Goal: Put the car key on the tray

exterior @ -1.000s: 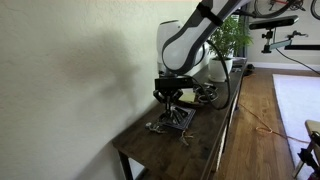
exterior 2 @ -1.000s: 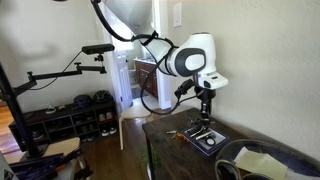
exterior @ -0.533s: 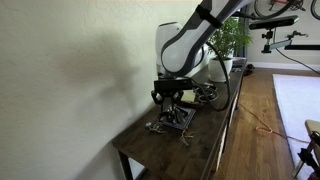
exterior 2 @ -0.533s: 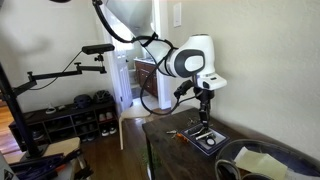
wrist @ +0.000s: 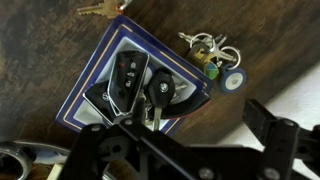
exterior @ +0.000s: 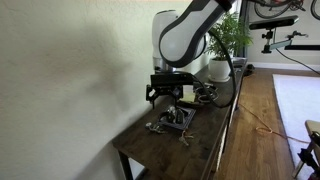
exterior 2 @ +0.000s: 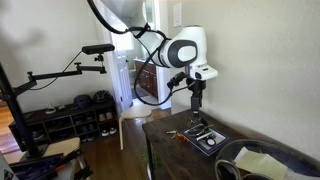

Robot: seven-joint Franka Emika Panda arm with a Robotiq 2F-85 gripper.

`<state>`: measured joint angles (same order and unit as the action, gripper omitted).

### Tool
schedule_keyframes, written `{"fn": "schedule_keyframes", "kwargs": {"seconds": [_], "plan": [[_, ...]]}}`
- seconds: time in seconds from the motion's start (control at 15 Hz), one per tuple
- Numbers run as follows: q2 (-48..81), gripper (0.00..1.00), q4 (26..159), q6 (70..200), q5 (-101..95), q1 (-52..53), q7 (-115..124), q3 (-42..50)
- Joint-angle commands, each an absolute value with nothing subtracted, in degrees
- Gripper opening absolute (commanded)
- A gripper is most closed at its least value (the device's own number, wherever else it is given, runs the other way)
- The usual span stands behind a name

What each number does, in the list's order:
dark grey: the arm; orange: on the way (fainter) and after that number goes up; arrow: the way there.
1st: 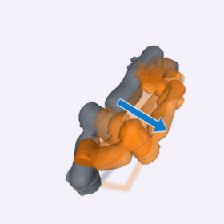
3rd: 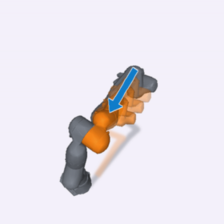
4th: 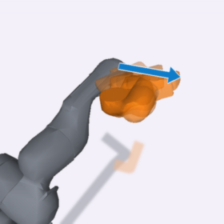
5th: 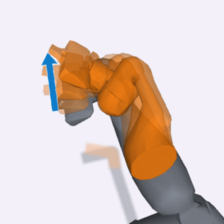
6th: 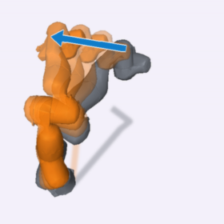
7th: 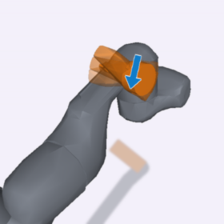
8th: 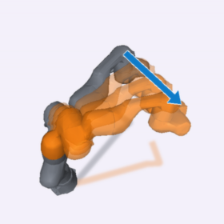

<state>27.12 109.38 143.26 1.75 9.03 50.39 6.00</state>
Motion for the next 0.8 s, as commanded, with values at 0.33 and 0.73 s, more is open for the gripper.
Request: {"fn": "schedule_keyframes", "kwargs": {"seconds": [0.33,0.73], "plan": [[14.19,1.00,115.44,126.69,5.70,7.39,42.10,0.60],[9.46,1.00,117.22,116.79,9.10,6.53,26.55,-1.63]]}}
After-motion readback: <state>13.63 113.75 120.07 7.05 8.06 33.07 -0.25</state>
